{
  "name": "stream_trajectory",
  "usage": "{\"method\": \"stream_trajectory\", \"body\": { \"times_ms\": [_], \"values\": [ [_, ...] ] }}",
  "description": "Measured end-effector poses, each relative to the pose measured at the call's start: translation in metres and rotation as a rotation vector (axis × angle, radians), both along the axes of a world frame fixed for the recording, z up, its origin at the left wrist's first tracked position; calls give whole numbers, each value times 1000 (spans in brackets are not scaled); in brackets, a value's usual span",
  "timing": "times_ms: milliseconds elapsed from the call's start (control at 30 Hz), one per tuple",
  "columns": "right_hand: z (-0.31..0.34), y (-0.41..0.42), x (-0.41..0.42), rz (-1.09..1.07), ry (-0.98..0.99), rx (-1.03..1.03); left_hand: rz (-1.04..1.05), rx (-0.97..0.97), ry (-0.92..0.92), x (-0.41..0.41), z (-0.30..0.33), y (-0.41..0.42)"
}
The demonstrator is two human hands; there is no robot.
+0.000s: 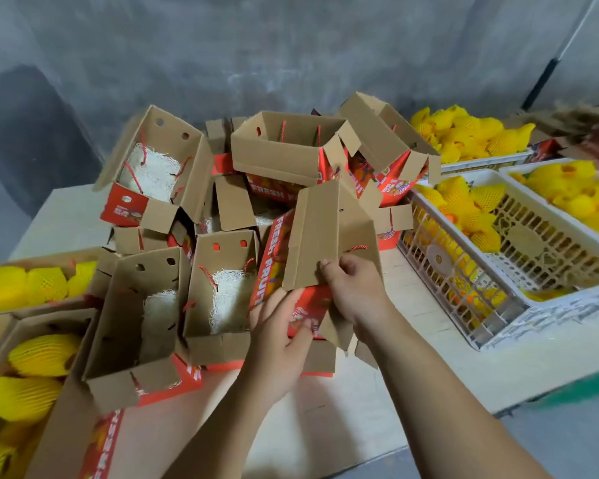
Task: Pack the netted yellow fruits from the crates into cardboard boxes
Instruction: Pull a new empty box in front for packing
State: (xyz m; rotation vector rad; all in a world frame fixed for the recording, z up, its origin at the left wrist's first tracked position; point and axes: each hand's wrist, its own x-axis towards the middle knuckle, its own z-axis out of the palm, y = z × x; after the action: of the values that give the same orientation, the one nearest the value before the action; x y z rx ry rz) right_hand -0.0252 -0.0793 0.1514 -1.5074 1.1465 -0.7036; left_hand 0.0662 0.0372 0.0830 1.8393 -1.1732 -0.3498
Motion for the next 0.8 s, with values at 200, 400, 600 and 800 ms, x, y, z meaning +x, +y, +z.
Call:
{"method": "stream_trajectory", "body": {
  "times_ms": [200, 400, 600, 800],
  "values": [
    [21, -5, -19, 28, 29, -293, 253, -284, 197, -18, -51, 7],
    [34, -23, -49, 26, 469, -674, -189, 425, -134, 0, -109, -24],
    [23, -37, -90, 25, 463, -856, 5, 433, -35, 52, -84, -72],
    [-4, -48, -138, 63, 516, -805, 46, 422, -83, 48, -76, -104]
  ]
}}
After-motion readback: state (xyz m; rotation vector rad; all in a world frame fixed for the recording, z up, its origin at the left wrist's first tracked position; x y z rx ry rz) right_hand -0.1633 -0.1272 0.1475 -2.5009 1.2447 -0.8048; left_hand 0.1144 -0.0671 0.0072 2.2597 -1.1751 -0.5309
